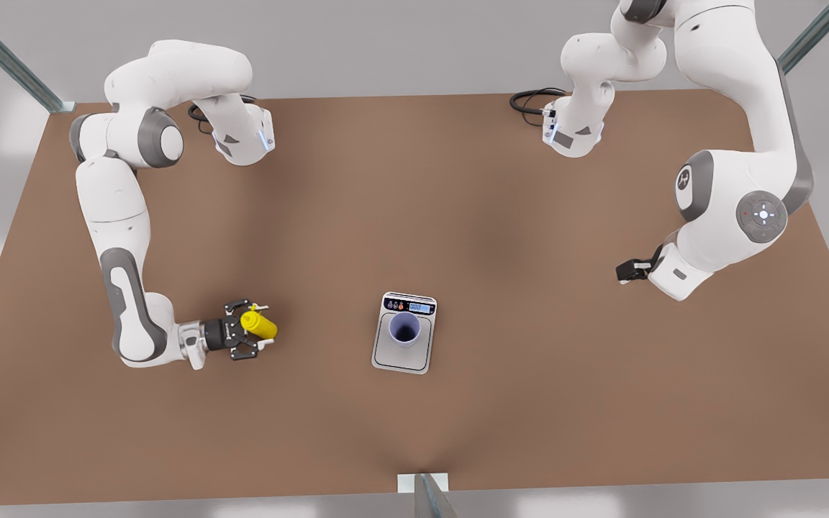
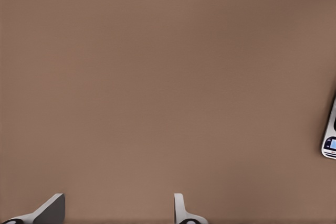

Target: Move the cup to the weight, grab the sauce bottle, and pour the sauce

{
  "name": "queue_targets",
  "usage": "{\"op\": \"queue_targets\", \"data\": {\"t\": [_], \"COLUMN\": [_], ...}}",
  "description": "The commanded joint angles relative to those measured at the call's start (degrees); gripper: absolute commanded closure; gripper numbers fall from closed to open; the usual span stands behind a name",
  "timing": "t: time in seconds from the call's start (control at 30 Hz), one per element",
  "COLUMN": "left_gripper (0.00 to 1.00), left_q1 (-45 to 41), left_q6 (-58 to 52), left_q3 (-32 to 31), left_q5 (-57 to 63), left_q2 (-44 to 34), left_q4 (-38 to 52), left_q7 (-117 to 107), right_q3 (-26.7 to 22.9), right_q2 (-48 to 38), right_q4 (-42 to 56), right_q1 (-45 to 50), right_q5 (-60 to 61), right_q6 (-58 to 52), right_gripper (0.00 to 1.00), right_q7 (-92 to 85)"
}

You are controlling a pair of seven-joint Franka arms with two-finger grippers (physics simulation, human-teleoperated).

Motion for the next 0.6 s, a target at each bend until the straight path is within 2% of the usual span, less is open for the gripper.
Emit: {"op": "queue_targets", "data": {"t": [0.0,0.4,0.57], "left_gripper": [0.00,0.00,0.00], "left_q1": [0.0,-0.1,-0.1], "left_q6": [0.0,0.0,0.0], "left_q3": [0.0,0.0,-0.1], "left_q5": [0.0,0.0,0.0], "left_q2": [0.0,-0.1,-0.1], "left_q4": [0.0,0.0,0.0], "left_q7": [0.0,-0.1,-0.1], "right_q3": [0.0,-0.3,-2.1], "right_q2": [0.0,-0.1,-0.3], "right_q4": [0.0,0.0,0.0], "right_q1": [0.0,-0.8,-3.3], "right_q5": [0.0,-1.7,-4.5], "right_q6": [0.0,0.0,-0.4], "right_gripper": [0.00,0.00,0.00], "right_q7": [0.0,0.1,0.0]}}
